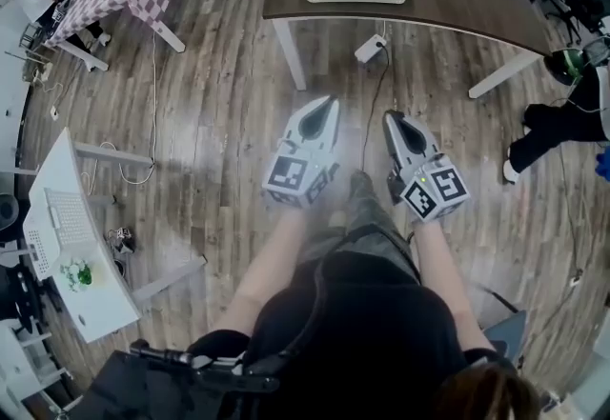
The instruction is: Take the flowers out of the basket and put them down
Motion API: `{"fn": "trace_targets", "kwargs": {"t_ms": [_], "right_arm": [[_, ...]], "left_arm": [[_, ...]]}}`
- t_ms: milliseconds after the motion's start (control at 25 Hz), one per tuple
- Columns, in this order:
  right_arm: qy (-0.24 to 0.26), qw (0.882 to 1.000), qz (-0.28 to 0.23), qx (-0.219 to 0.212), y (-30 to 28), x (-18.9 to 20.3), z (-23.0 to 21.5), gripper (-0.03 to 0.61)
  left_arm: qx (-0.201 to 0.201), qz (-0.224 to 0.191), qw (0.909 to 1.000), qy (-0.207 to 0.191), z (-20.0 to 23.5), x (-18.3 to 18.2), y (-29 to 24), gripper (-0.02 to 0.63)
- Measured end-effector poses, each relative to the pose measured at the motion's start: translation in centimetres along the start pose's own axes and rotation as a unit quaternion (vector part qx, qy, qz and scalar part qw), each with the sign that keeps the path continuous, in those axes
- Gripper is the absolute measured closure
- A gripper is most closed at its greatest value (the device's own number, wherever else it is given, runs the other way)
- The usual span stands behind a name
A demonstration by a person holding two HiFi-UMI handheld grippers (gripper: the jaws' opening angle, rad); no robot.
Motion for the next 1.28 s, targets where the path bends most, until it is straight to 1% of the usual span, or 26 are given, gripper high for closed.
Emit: {"fn": "trace_targets", "kwargs": {"t_ms": [120, 280, 560, 800, 960, 1280], "right_arm": [[-0.001, 1.000, 0.008, -0.006, -1.9, 0.3, -0.6, 0.577], [-0.007, 1.000, 0.010, -0.021, -5.0, -0.2, -1.4, 0.575], [-0.012, 0.999, 0.013, -0.043, -10.6, -2.1, -4.1, 0.575], [-0.023, 0.998, 0.013, -0.060, -14.9, -3.6, -6.7, 0.575], [-0.024, 0.998, 0.007, -0.058, -17.3, -4.8, -9.5, 0.575], [-0.029, 0.999, -0.001, -0.037, -19.5, -6.2, -14.9, 0.575]], "left_arm": [[-0.016, 0.001, 0.9999, 0.004, 1.8, 0.5, -0.5, 0.614], [-0.038, -0.005, 0.9992, 0.009, 4.5, 0.4, -1.9, 0.614], [-0.046, -0.008, 0.9989, -0.001, 7.6, -0.2, -6.5, 0.614], [-0.048, 0.003, 0.9988, -0.007, 10.1, -0.4, -10.8, 0.614], [-0.045, 0.008, 0.9989, -0.008, 11.6, 0.1, -14.4, 0.614], [-0.010, 0.012, 0.9999, -0.004, 11.8, 1.8, -21.4, 0.614]]}}
Point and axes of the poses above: the fingertips, and each gripper's own axes: y backward along the fingers, z to its left, x out of its underside, the point moved 1 cm from there along y, backward along the fingers, and after that the axes turned 9 degrees about -y, right-handed, at the moved point
